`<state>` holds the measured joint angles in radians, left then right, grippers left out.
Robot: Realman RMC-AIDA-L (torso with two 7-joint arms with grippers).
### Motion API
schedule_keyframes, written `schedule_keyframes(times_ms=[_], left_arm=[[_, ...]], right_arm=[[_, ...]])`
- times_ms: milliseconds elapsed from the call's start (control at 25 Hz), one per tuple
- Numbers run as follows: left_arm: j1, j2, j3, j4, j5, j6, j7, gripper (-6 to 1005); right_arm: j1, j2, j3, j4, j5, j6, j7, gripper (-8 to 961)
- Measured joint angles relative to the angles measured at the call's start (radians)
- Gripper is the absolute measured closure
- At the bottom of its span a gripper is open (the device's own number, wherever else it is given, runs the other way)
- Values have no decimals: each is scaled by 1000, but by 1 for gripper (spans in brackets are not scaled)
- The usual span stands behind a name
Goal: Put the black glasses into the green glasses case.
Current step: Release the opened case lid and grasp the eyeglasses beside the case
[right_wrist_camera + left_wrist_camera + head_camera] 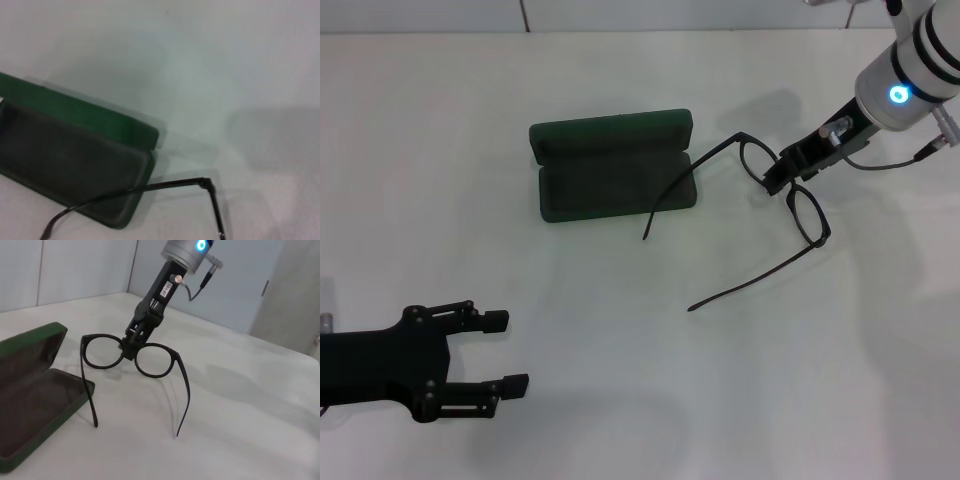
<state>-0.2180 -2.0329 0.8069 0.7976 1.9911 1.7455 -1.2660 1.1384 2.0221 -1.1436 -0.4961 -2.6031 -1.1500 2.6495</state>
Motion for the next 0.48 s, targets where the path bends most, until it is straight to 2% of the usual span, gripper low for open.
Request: schedule_keyframes(times_ms=[80,200,480], left_arm=[[1,0,-1,0,0,0,5,166],[0,0,-1,0,0,0,8,168],[-5,0,-3,0,0,0,8,168]], right_arm=[[-2,0,-1,0,1,3,0,347],[-3,0,-7,2,1,3,0,558],[-3,1,-25,2,2,-7,0,711]])
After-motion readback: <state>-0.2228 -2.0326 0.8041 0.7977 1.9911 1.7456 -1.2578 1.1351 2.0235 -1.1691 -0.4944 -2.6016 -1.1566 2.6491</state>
